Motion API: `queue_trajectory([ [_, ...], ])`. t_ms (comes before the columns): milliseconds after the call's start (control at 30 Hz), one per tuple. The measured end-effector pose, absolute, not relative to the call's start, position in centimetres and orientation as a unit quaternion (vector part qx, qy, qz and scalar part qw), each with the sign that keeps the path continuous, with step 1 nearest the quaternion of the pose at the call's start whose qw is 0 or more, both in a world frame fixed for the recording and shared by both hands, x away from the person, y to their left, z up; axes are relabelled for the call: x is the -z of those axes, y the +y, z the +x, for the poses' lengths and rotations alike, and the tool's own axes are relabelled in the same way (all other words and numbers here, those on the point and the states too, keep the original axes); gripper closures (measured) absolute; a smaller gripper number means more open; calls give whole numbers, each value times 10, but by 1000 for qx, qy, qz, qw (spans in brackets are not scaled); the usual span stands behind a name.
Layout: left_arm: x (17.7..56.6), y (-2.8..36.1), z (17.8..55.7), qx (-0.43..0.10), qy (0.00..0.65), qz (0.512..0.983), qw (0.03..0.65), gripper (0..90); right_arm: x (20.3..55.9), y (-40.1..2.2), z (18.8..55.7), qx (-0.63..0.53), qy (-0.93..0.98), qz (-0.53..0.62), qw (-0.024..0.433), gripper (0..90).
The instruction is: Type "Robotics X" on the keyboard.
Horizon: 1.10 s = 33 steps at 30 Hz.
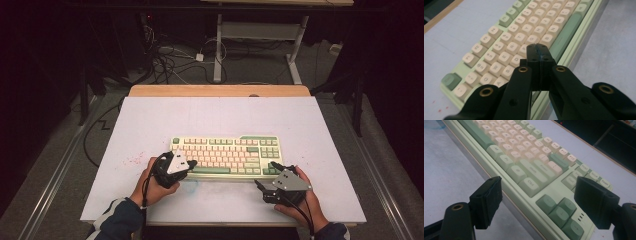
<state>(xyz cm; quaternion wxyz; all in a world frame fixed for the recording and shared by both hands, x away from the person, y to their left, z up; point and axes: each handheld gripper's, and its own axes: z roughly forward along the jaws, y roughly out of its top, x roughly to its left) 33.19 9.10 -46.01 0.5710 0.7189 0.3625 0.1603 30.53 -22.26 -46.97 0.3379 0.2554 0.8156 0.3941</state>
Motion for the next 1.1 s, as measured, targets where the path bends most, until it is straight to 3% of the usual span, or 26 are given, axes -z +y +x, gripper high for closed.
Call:
queue_trajectory([
  [467, 471, 67, 336, -147, 348, 747, 547, 874, 470, -223, 305, -393, 817, 256, 336, 235],
  [1100, 475, 69, 337, -159, 347, 753, 537, 872, 471, -222, 305, -389, 821, 252, 333, 236],
])
